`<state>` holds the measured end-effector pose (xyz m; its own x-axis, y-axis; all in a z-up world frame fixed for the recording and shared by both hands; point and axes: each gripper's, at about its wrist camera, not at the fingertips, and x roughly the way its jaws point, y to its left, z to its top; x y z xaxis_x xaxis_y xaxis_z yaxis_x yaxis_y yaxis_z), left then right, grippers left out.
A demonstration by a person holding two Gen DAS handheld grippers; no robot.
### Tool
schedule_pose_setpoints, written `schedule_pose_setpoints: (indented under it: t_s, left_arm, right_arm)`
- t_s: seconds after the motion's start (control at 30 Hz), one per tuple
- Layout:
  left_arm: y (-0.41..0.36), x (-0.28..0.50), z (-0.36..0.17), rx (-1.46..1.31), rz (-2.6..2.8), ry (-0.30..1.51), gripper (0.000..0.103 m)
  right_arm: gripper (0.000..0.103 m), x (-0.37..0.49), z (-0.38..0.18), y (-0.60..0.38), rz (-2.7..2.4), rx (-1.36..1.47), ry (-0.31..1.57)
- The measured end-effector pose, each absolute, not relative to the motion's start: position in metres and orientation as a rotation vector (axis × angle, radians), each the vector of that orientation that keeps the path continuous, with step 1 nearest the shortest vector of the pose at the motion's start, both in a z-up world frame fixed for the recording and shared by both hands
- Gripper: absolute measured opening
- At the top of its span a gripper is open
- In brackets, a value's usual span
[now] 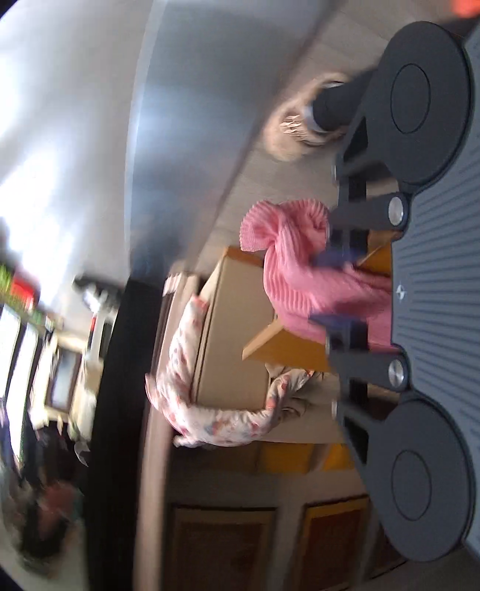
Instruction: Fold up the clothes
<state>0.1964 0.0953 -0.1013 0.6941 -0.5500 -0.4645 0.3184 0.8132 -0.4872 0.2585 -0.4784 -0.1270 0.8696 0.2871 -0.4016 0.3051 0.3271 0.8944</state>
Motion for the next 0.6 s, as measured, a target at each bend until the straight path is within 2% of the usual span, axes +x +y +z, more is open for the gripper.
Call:
schedule_pose_setpoints:
  t_s: [0.07, 0.3, 0.4, 0.5, 0.53, 0.57, 0.6]
  left_arm:
    - [0.096, 0.196, -0.102, -0.393, -0.499, 0.636, 0.103]
    - [0.098, 0.196, -0.102, -0.409, -0.502, 0.633, 0.103]
    - [0.099, 0.195, -0.103, -0.417, -0.504, 0.631, 0.103]
    - [0.1, 0.195, -0.103, -0.431, -0.506, 0.629, 0.103]
    - [0.101, 0.195, -0.104, -0.436, -0.506, 0.628, 0.103]
    - [0.102, 0.195, -0.104, -0.441, -0.507, 0.627, 0.103]
    - [0.103, 0.195, -0.104, -0.445, -0.509, 0.627, 0.103]
  right_arm:
    - [0.011, 0.256, -0.094, -0.467, 0.051, 1.129, 0.491]
    - [0.007, 0.253, 0.044, -0.377, 0.288, 0.687, 0.325]
    - [0.006, 0.261, 0.076, -0.336, 0.398, 0.601, 0.327]
    - [0.007, 0.268, 0.082, -0.324, 0.4, 0.569, 0.369]
    - [0.014, 0.27, 0.077, -0.327, 0.383, 0.581, 0.395]
    - [0.032, 0.272, 0.066, -0.336, 0.35, 0.619, 0.43]
    - [0.043, 0.274, 0.053, -0.348, 0.307, 0.669, 0.469]
